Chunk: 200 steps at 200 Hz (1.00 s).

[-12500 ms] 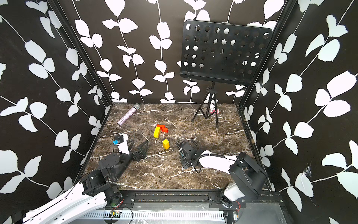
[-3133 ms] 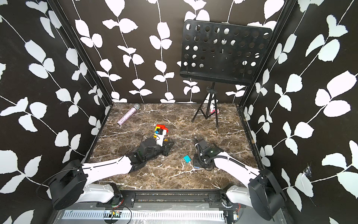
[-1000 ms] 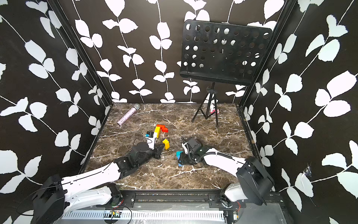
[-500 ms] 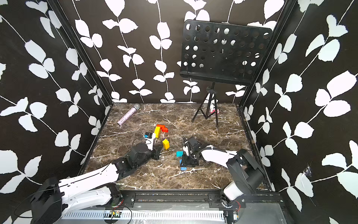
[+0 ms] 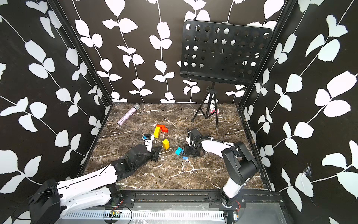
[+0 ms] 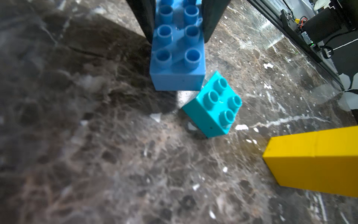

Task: Assemble the letter r with lego
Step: Assemble the lego brick with the lego brick.

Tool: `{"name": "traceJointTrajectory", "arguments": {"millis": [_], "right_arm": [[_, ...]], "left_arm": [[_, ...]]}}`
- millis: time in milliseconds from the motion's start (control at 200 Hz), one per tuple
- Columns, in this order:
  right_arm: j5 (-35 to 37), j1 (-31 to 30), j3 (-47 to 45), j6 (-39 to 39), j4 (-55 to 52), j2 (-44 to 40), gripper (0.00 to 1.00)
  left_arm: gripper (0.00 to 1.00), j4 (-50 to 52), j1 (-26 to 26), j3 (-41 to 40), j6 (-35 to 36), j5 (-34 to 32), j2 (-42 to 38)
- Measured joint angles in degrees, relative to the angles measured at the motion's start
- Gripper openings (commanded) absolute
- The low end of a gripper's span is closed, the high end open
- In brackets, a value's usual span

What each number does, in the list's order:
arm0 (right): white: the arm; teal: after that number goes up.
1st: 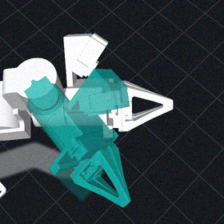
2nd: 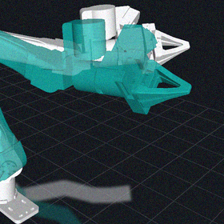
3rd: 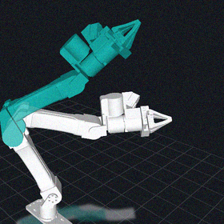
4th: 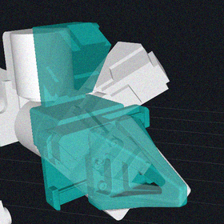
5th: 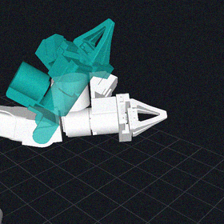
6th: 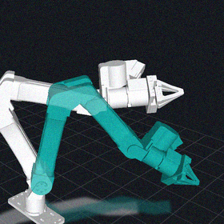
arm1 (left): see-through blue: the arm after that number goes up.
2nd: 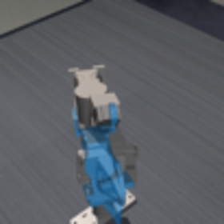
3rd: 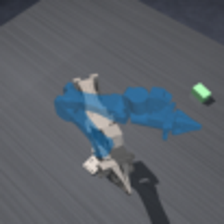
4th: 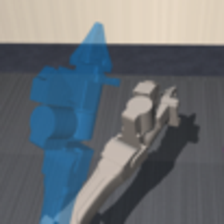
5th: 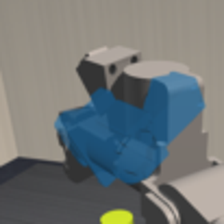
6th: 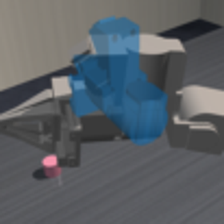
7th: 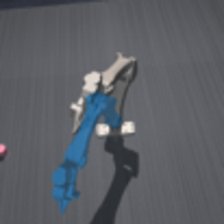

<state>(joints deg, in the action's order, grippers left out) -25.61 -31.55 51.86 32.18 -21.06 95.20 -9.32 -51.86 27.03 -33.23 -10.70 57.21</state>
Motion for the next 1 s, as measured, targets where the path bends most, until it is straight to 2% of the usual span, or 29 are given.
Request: {"name": "traceJointTrajectory", "arguments": {"millis": [155, 315, 570, 760, 1000], "right_arm": [[-0.42, 0.28, 0.72, -1.38, -0.48, 1.2, 0.0], [-0.61, 0.87, 5.81, -2.05, -0.15, 5.53, 0.0], [6.67, 2.03, 12.66, -2.29, -2.51, 5.11, 0.0], [8.72, 1.75, 19.91, -2.64, -4.59, 5.88, 0.0], [14.1, -3.04, 21.14, -1.31, -7.15, 8.17, 0.0]], "left_arm": [[0.03, 0.04, 0.0, -1.27, -0.24, -0.72, -1.27], [0.03, 0.48, 0.0, -1.38, -0.37, -0.85, -2.14], [0.03, 1.49, 0.0, -2.36, -0.42, -2.1, -6.12], [0.03, 2.38, 0.0, -2.95, -0.63, -2.58, -7.72], [0.03, 2.78, 0.0, -3.39, -0.81, -3.28, -8.48]]}}
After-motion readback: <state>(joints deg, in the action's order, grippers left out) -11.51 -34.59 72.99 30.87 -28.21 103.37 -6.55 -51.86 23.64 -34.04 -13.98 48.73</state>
